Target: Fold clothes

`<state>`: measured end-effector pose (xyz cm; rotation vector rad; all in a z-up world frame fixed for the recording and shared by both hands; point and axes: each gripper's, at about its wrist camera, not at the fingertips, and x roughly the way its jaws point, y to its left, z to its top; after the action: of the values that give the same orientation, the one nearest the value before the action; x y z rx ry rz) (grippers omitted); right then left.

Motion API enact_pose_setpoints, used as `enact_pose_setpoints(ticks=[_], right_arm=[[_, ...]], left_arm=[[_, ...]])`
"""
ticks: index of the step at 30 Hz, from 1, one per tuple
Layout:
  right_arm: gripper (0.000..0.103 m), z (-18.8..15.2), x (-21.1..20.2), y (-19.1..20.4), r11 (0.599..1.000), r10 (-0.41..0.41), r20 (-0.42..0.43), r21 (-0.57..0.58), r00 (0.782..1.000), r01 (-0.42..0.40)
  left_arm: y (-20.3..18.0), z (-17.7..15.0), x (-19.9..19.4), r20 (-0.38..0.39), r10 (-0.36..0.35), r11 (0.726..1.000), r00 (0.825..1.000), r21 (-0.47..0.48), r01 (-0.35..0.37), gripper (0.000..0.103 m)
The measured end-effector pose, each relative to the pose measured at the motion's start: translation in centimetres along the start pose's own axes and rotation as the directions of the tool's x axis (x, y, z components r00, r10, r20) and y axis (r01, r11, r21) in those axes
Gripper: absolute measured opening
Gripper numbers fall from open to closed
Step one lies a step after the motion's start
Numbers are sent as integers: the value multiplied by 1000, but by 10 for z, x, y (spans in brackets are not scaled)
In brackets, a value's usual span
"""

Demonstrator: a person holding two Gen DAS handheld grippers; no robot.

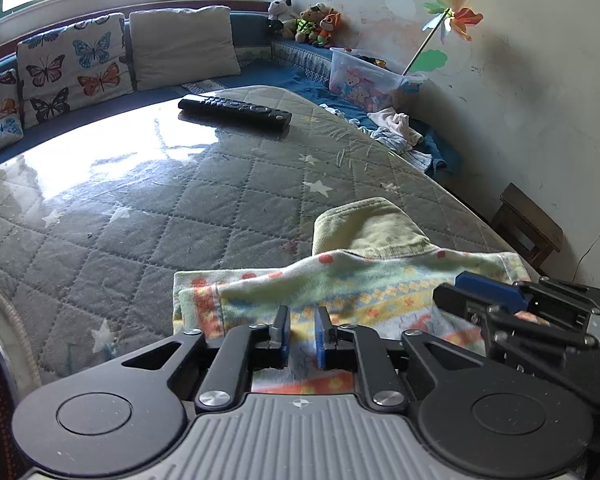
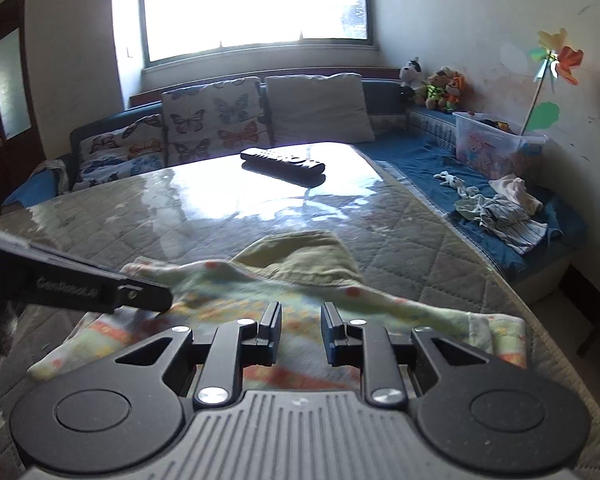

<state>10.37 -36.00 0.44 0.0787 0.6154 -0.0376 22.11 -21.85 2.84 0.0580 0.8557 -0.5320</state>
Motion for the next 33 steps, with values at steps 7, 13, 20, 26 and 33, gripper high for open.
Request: enact_pose_setpoints(ticks=[7, 13, 20, 26, 33], right_arm=[[37, -21, -30, 26, 998, -2, 9, -67, 1000, 2], [37, -43, -48, 42, 996, -5, 2, -90, 1000, 5], [40, -57, -58, 49, 998, -7, 3, -56, 1000, 7], [61, -67, -68, 55, 1000, -11, 12, -19, 1000, 11], [89, -76, -78, 62, 1000, -24, 21, 10, 999, 23]], left_arm=[[0, -26, -26, 9, 33, 999, 999, 43, -33, 28], [2, -53, -48, 26, 45, 996, 999, 70, -47, 28], [3, -75, -62, 43, 61, 995, 997, 78, -64, 33], [6, -92, -80, 66, 66, 996, 996, 54, -70, 52], [5, -116, -100, 98, 110, 991, 989, 60, -117, 82]])
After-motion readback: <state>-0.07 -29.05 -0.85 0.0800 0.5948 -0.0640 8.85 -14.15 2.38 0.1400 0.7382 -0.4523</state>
